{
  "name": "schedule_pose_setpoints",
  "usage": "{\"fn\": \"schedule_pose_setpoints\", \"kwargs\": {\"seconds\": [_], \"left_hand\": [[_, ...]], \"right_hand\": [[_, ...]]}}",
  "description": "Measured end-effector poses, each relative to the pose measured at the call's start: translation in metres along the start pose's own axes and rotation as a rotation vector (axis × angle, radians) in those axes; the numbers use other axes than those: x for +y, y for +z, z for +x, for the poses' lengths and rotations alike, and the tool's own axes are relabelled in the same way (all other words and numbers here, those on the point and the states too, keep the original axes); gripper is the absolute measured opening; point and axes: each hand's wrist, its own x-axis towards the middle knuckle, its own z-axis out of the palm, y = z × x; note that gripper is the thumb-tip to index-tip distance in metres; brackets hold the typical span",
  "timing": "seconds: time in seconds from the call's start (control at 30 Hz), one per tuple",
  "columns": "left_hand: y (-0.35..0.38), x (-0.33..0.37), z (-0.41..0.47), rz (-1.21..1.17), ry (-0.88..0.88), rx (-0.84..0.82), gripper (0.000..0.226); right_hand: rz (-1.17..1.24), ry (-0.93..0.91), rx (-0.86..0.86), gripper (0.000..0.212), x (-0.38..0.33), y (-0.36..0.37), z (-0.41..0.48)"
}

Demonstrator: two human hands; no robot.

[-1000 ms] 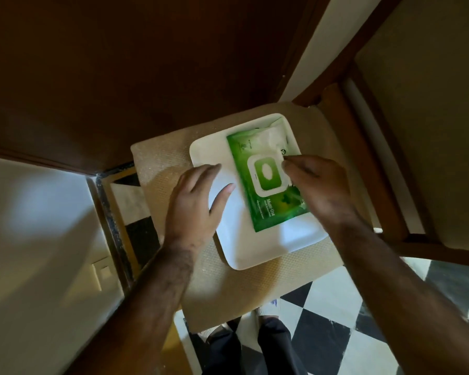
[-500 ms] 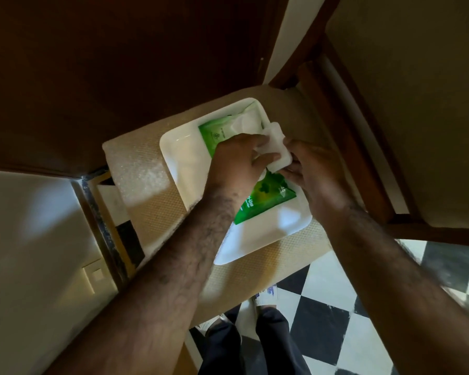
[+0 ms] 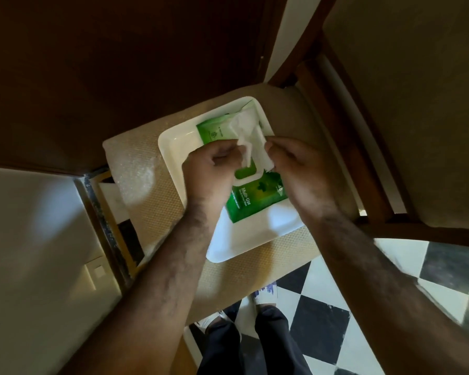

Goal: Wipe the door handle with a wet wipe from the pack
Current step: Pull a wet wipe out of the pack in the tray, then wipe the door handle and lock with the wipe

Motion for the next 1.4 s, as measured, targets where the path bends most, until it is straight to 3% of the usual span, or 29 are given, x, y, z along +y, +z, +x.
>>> {"fn": "schedule_pose_setpoints", "kwargs": {"seconds": [0.1, 0.2, 0.3, 0.4, 0.47, 0.6, 0.67, 1.07, 1.27, 1.4], "left_hand": [[-0.032, -0.002, -0.012, -0.214, -0.083, 0.094, 0.015], [-0.06, -0.008, -0.021, -0.233, -0.067, 0.155, 0.021], [-0.075, -0.012, -0.026, -0.204, -0.047, 0.147, 0.015], [-0.085, -0.01, -0.032, -0.173, -0.003, 0.133, 0.017], [-0.092, -0.007, -0.037, -0.155, 0.03, 0.123, 0.019], [-0.11, 0.006, -0.054, -0.121, 0.082, 0.088, 0.021], [-0.122, 0.015, -0.067, -0.118, 0.109, 0.073, 0.021], [-0.212, 0.127, -0.153, -0.247, 0.021, 0.085, 0.014], [-0.265, 0.208, -0.198, -0.518, -0.127, 0.018, 0.012], [-0.296, 0.261, -0.23, -0.687, -0.132, 0.05, 0.01]], "right_hand": [[-0.267, -0.248, -0.07, 0.029, 0.002, 0.012, -0.008], [-0.752, -0.48, -0.155, 0.043, 0.015, 0.026, -0.015], [-1.076, -0.509, -0.166, 0.042, 0.018, 0.034, -0.022], [-1.144, -0.456, -0.181, 0.046, 0.006, 0.043, -0.026], [-0.975, -0.396, -0.193, 0.045, -0.009, 0.046, -0.03], [-0.093, -0.022, -0.279, 0.017, -0.048, 0.061, -0.056], [0.119, 0.05, -0.325, 0.011, -0.064, 0.069, -0.072], [0.235, 0.007, -0.476, 0.009, -0.162, 0.079, -0.176], [0.285, 0.023, -0.556, 0.015, -0.235, 0.076, -0.227], [0.342, 0.1, -0.62, 0.024, -0.292, 0.07, -0.259]]}}
